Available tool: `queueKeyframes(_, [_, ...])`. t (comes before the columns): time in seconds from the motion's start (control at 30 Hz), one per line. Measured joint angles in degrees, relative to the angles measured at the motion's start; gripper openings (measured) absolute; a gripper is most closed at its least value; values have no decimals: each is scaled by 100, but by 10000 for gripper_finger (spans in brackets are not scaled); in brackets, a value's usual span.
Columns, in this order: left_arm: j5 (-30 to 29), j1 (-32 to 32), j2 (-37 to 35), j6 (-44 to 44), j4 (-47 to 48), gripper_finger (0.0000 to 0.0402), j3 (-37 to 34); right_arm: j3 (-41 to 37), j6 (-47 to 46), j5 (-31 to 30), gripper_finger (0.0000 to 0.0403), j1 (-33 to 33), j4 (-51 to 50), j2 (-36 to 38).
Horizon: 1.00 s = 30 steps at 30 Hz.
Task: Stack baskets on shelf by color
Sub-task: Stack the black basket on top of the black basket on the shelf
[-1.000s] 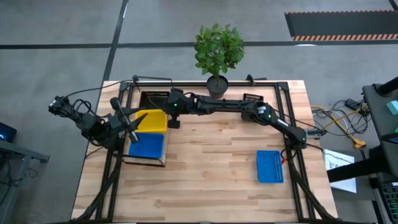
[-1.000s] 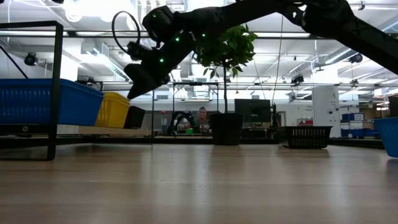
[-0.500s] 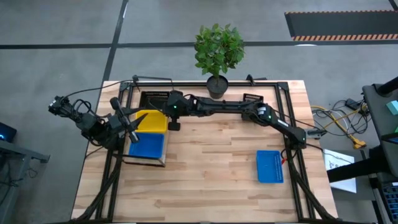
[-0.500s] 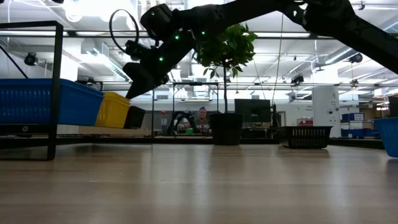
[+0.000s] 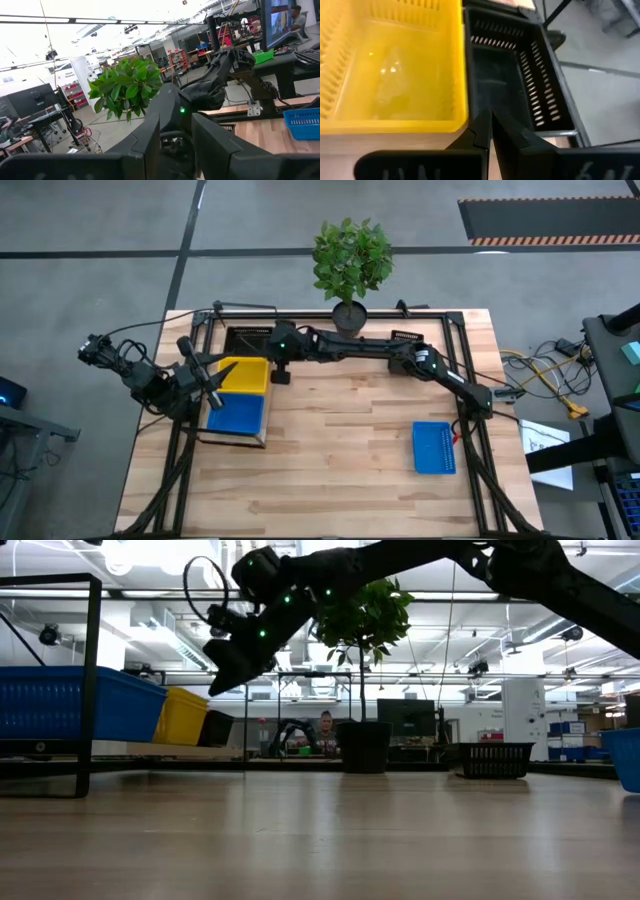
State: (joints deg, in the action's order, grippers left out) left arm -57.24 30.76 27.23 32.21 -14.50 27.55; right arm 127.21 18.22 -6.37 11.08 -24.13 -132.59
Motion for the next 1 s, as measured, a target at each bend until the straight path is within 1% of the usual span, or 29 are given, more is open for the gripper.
queueKeyframes(0.1, [-1,2,10,0,0,97,0,-3,-46,35,9,-65,-209,199])
queueKeyframes(0.27, [-1,1,0,0,-1,97,12,15,-23,32,9,-278,-948,855])
queueKeyframes(0.43, [0,1,10,0,-9,97,39,-7,-270,35,9,-572,-2327,1272])
queueKeyframes(0.6, [-1,2,10,-22,-14,97,39,-88,-1062,34,8,-904,-3852,1736])
queueKeyframes(0.7, [14,1,21,-33,-104,97,38,-216,-1576,32,8,-1105,-4591,1860])
queueKeyframes(0.83, [81,0,21,-37,-156,97,31,-685,-2076,35,8,-1329,-4938,2116])
queueKeyframes(1.0, [132,2,32,-44,-157,97,28,-1666,-2661,-14,8,-1402,-4990,2694])
